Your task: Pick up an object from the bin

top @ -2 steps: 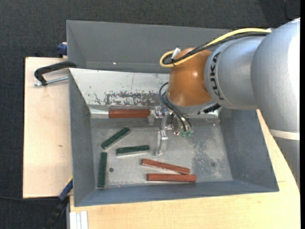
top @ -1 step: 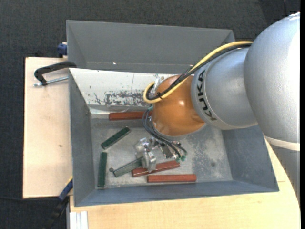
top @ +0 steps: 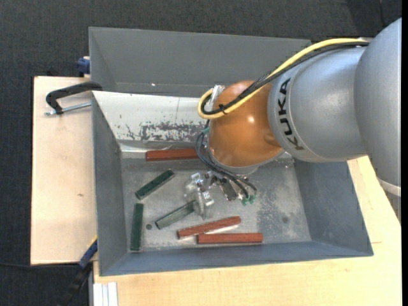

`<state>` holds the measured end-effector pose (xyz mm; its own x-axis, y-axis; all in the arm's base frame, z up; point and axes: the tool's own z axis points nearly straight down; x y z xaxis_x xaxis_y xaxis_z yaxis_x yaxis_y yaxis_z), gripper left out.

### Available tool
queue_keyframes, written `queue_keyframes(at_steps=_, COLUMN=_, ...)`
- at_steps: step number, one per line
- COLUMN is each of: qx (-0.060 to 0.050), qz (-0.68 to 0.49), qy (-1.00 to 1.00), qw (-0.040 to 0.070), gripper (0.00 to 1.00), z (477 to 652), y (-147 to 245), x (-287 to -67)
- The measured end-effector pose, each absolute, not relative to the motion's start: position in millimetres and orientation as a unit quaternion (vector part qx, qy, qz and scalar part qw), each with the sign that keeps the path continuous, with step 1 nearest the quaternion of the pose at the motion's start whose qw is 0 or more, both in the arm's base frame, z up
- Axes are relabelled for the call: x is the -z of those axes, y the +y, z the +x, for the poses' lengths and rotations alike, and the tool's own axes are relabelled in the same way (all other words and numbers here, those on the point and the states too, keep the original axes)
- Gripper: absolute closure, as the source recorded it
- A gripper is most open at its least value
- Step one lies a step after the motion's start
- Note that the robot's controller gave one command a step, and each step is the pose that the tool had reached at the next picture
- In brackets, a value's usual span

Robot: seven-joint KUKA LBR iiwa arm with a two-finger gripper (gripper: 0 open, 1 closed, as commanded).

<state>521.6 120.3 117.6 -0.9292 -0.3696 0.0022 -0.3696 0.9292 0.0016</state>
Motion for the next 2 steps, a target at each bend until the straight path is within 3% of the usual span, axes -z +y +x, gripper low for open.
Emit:
queue_keyframes(at_steps=1, qx=0.000, qz=0.200, qy=-0.980, qw=-0.002, gripper=0.00, z=541.6, y=124, x=-232)
queue_keyframes(at_steps=2, qx=0.000, qz=0.206, qy=-0.979, qw=-0.004, gripper=0.00, z=552.9, y=127, x=-300)
